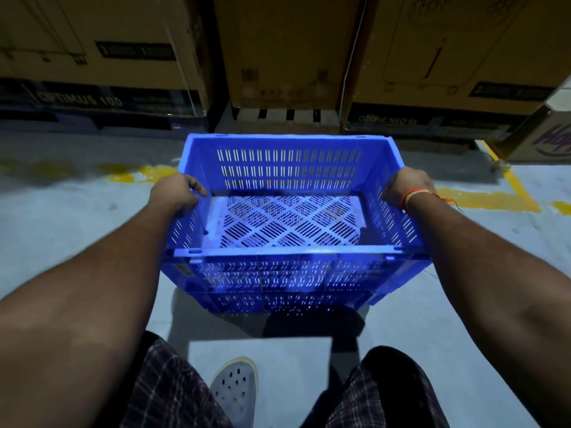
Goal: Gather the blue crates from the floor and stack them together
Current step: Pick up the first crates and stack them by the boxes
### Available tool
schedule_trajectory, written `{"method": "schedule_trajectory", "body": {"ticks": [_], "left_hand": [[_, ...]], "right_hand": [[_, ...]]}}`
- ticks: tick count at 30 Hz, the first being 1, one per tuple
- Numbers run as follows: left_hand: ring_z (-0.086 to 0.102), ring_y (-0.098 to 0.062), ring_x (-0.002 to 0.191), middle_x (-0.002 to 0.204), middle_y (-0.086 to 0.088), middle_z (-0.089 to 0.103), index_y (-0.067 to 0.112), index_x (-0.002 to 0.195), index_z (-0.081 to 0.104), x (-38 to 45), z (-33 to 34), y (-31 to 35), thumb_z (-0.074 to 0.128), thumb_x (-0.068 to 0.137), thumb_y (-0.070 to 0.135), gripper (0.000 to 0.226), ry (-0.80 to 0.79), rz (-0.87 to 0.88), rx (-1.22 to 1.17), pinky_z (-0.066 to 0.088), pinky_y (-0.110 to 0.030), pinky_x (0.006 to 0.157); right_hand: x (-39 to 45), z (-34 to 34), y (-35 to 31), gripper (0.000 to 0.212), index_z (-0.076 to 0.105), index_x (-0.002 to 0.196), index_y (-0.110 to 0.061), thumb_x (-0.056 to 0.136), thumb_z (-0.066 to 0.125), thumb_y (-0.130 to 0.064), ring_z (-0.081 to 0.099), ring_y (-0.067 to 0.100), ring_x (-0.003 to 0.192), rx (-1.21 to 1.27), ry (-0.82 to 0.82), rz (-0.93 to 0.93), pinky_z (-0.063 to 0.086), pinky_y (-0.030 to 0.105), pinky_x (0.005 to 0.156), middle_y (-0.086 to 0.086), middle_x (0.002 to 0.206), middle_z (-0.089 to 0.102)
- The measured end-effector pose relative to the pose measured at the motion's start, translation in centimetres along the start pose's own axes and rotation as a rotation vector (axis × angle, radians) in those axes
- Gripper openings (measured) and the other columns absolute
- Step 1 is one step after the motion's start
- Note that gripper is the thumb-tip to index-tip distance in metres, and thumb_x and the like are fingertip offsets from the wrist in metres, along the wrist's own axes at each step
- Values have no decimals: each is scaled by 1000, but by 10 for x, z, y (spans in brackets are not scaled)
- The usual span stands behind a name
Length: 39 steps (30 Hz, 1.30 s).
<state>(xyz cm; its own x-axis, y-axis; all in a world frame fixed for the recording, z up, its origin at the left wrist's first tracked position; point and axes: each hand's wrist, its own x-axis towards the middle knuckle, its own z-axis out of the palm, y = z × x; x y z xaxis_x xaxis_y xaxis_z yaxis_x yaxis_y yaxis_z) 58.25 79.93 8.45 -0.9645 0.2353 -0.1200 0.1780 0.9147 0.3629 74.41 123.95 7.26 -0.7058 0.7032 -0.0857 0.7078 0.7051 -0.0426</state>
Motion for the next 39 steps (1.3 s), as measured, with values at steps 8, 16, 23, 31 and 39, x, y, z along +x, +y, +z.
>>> {"method": "schedule_trajectory", "body": {"ticks": [8, 16, 23, 31, 39], "left_hand": [[67, -23, 72, 77, -8, 74, 24, 89, 78, -6, -4, 5, 60, 71, 4, 32, -18, -14, -11, 46, -24, 62], [57, -24, 73, 74, -5, 65, 25, 82, 75, -1, 0, 5, 60, 73, 5, 27, 22, -10, 38, 41, -26, 66], [56, -22, 71, 67, 0, 61, 26, 77, 73, -5, -3, 11, 59, 73, 4, 26, 34, -22, 40, 41, -25, 66], [59, -24, 67, 58, 5, 60, 24, 77, 73, -3, -3, 7, 60, 77, 4, 24, -1, 5, -4, 44, -26, 64], [61, -23, 73, 70, 0, 67, 26, 73, 75, 3, -3, 9, 61, 74, 4, 26, -3, -5, 31, 41, -24, 64]], "right_hand": [[2, 5, 4, 24, 73, 88, -13, 73, 60, -26, 64, 31, 73, 21, 38, -1, 52, 31, 67, 15, 86, 71], [8, 9, 5, 28, 72, 90, -10, 73, 57, -28, 67, 32, 78, -14, 26, -14, 46, 28, 63, 15, 88, 71], [11, 10, 6, 32, 72, 92, -13, 73, 57, -33, 66, 33, 77, 22, 38, 25, 46, 29, 65, 17, 91, 71], [11, 9, 7, 28, 73, 86, -14, 71, 59, -33, 65, 30, 72, 27, 14, 8, 48, 28, 64, 13, 83, 72], [7, 4, 0, 23, 72, 88, -11, 77, 60, -29, 59, 28, 67, 43, 4, 49, 46, 27, 63, 14, 82, 70]]}}
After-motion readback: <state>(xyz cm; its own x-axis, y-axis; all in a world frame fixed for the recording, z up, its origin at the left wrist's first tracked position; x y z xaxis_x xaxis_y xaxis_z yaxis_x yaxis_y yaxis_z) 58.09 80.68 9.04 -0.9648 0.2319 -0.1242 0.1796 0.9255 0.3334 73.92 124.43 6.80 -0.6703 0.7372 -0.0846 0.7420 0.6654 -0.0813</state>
